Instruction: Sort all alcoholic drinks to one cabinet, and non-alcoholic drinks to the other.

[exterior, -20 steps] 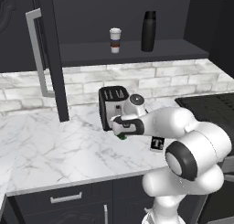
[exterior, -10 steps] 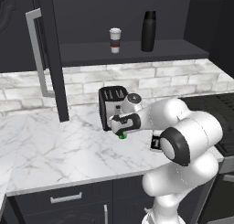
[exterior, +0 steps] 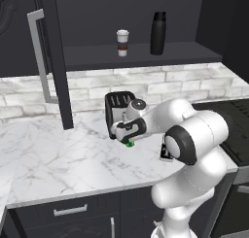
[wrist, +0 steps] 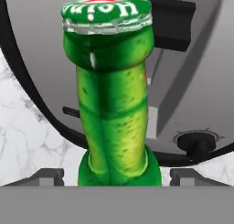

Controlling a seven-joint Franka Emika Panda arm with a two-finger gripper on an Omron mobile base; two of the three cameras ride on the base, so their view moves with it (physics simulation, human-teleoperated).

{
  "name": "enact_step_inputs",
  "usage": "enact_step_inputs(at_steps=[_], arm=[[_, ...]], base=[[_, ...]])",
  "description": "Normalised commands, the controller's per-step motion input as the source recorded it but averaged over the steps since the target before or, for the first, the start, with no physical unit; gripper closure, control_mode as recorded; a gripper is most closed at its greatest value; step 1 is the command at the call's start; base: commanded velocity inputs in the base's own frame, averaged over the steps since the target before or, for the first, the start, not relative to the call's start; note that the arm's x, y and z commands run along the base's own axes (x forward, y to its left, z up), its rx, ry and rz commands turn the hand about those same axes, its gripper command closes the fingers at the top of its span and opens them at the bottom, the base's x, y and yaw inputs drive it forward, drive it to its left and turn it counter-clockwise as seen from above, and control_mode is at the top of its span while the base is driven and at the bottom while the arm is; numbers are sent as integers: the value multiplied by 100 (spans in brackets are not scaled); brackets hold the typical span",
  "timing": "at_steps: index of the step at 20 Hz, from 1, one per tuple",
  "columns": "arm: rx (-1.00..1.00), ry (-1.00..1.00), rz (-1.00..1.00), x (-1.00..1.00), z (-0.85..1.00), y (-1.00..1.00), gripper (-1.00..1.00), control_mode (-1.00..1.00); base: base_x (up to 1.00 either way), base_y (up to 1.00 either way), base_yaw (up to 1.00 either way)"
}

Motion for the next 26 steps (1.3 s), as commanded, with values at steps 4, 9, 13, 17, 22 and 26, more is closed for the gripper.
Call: enact_step_inputs(at_steps=[4, 9, 13, 17, 22, 26], arm=[[0, -2, 0, 6, -6, 2, 100, -100], [0, -1, 0, 0, -4, 0, 100, -100], [0, -1, 0, -15, 0, 0, 100, -100], [0, 0, 0, -31, 0, 0, 100, -100], [0, -3, 0, -26, 7, -11, 100, -100], [-2, -12, 1, -24, 19, -16, 100, -100]], base=[[0, 0, 0], [0, 0, 0], [0, 0, 0], [0, 0, 0], [0, 0, 0], [0, 0, 0]])
